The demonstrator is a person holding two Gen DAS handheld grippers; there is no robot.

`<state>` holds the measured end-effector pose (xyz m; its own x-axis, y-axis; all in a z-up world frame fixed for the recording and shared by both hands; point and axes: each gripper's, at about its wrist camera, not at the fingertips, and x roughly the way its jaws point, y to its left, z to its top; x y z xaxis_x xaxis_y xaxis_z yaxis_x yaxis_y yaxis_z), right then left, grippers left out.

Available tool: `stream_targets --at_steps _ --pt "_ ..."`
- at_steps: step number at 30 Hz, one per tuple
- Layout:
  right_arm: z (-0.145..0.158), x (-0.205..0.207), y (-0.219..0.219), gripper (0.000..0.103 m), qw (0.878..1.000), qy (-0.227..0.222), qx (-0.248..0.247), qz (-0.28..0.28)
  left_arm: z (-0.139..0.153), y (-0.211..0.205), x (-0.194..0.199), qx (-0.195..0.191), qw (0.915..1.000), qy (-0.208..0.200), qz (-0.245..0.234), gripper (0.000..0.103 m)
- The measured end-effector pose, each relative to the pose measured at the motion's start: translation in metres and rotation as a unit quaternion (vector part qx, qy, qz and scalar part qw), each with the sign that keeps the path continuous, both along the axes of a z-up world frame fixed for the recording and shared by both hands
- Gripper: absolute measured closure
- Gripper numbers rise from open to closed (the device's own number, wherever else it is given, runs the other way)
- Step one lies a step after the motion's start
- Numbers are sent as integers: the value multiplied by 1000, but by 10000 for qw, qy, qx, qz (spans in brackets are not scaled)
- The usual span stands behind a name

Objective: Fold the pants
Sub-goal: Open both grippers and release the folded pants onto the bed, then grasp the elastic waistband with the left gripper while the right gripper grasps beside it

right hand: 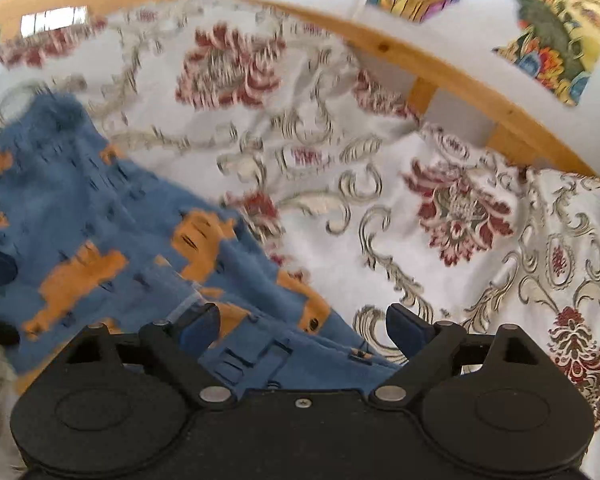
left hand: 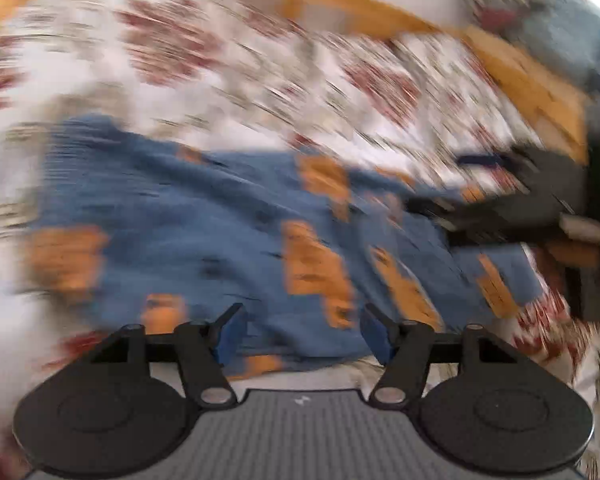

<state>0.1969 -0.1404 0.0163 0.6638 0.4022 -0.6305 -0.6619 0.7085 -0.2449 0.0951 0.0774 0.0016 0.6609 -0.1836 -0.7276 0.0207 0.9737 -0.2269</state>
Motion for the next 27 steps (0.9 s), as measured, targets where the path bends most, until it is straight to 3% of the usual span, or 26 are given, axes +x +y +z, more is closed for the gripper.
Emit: stream_targets --at_steps 6,11,14,17,22,26,27 --pt "15 -35 8 9 9986 85 463 253 16 59 -38 15 9884 -478 1442 22" --pt "-2 -61 35 6 9978 268 121 594 12 84 -31 -589 9828 -541 1663 18" --pt "-15 -67 45 6 9965 420 -174 698 14 84 -23 -564 9819 -688 1675 16" --pt "-9 -67 44 5 9964 419 -44 735 13 85 -16 -495 9788 -847 1799 17" --pt "4 -63 55 5 9963 382 81 761 9 96 -9 -532 9712 -790 2183 39" --pt "-3 -73 75 11 9989 196 -297 313 8 106 -6 -640 9673 -654 2364 54" --pt "-6 -76 78 11 9990 128 -362 228 7 107 -5 -625 9664 -614 2416 62"
